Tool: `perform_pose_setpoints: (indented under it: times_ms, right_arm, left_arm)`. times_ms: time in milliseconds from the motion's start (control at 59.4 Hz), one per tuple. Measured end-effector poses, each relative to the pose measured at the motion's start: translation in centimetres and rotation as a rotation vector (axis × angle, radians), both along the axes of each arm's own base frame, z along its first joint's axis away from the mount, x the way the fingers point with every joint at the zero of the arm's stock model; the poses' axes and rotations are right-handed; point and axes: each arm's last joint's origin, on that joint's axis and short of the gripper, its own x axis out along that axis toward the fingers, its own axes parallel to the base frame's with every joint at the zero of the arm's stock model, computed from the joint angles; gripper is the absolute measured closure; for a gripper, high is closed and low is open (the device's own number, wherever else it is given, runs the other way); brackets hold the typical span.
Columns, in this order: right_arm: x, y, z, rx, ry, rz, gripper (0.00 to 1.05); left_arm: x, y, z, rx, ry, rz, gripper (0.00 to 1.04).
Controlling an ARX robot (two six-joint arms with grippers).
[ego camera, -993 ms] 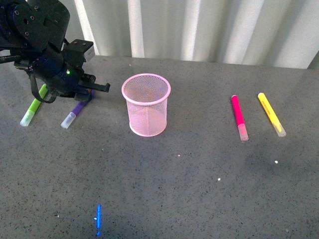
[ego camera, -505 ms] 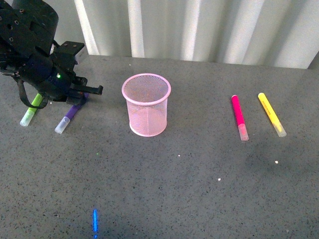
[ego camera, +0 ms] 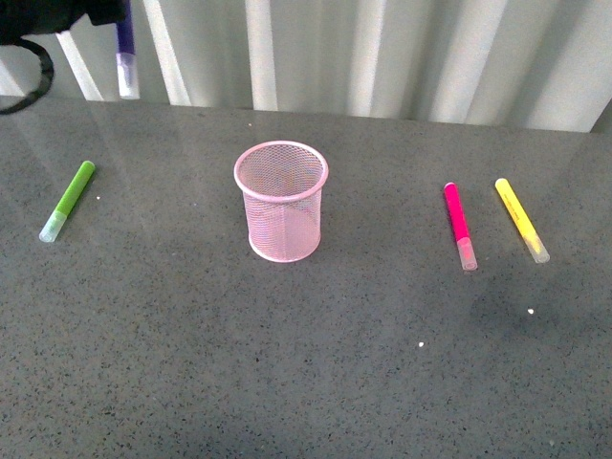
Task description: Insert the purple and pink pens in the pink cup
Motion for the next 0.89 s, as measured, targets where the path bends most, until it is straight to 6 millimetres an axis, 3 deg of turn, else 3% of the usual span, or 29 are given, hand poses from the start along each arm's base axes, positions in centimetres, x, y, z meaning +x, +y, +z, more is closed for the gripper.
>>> perform_pose_setpoints:
  times_ms: [168, 353, 471, 555, 892]
  right_arm:
    - [0.0, 0.0, 0.0, 0.0, 0.0, 0.0, 0.07]
    - [0.0, 0.0, 0.0, 0.0, 0.0, 0.0, 0.07]
    - [0.0, 0.0, 0.0, 0.0, 0.0, 0.0, 0.07]
    - [0.0, 0.0, 0.0, 0.0, 0.0, 0.0, 0.07]
    - [0.0, 0.0, 0.0, 0.0, 0.0, 0.0, 0.07]
  left_arm:
    - [-2.8, -3.6, -1.2, -0.123, -0.053, -0.045, 0.92]
    - [-4.4, -6.8, -1.2, -0.245, -0.064, -0.097, 0.92]
    - [-5.0, -8.2, -1.3, -0.231, -0.132, -0.081, 0.92]
    - [-5.3, -9.3, -2.6, -0.206, -0.136, -0.083, 0.92]
    - [-5.5, -11.0, -5.1, -0.202, -0.115, -0.095, 0.92]
